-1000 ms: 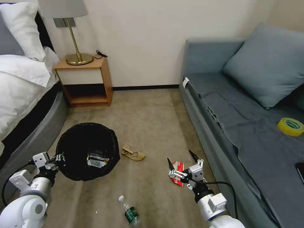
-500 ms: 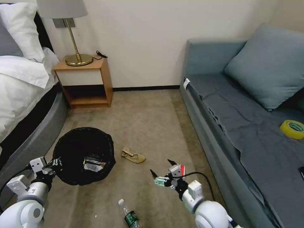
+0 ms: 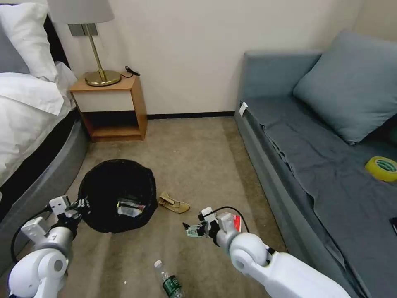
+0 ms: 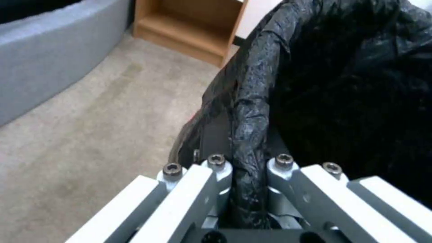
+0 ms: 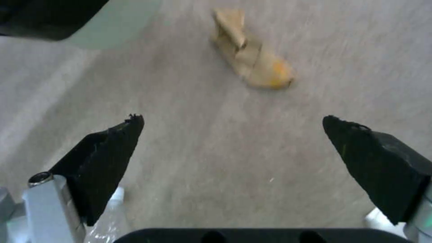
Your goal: Pick up the trash bin, then pick up the garbage on the floor and place it into the trash bin.
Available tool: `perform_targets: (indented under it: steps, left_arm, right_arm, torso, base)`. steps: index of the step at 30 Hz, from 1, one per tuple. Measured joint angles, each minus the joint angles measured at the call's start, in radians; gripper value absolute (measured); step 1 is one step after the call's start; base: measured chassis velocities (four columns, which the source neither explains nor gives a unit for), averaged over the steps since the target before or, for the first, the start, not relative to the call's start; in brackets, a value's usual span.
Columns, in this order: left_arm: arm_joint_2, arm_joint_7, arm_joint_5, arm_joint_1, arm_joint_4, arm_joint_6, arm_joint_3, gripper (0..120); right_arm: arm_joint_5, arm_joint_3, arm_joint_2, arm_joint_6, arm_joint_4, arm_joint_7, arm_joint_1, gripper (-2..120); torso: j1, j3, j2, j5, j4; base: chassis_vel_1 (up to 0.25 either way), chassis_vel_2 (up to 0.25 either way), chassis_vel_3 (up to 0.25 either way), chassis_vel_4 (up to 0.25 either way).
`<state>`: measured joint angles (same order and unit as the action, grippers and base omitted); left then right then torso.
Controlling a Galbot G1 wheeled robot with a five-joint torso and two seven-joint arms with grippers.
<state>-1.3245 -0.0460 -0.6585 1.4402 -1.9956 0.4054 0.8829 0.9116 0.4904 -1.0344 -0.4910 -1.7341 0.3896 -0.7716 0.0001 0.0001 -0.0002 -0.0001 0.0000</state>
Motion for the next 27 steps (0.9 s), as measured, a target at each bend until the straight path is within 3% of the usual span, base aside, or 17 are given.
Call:
perform_targets:
  steps: [4,8,14,27]
  left_arm:
    - [-0.037,0.012,0.026,0.017,-0.006,-0.008,-0.005,4]
    - [-0.052,0.023,0.034,0.027,-0.001,-0.020,0.005,4]
    - [-0.062,0.037,0.028,0.033,0.004,-0.035,0.018,4]
    - [-0.061,0.041,0.019,0.033,0.001,-0.036,0.026,4]
  right_arm:
    - [0.129,0.110,-0.060,-0.046,0.087,0.078,0.099,100]
    - [0.160,0.168,-0.094,-0.073,0.140,0.088,0.137,100]
    - [0.127,0.311,-0.038,-0.095,0.173,0.011,0.188,100]
    - [0.126,0.402,-0.007,-0.153,0.111,-0.052,0.202,100]
  torso:
    - [0.000,0.000,0.000,0.0000,0.0001]
    - [0.000,0.000,0.000,0.0000,0.0003]
    - [0.000,0.000,0.000,0.0000,-0.0002]
    - [0.000,0.000,0.000,0.0000,0.0000]
  base:
    - [0.000,0.000,0.000,0.000]
    - [0.000,0.000,0.000,0.000]
    - [0.000,0.000,0.000,0.000]
    - [0.000,0.000,0.000,0.000]
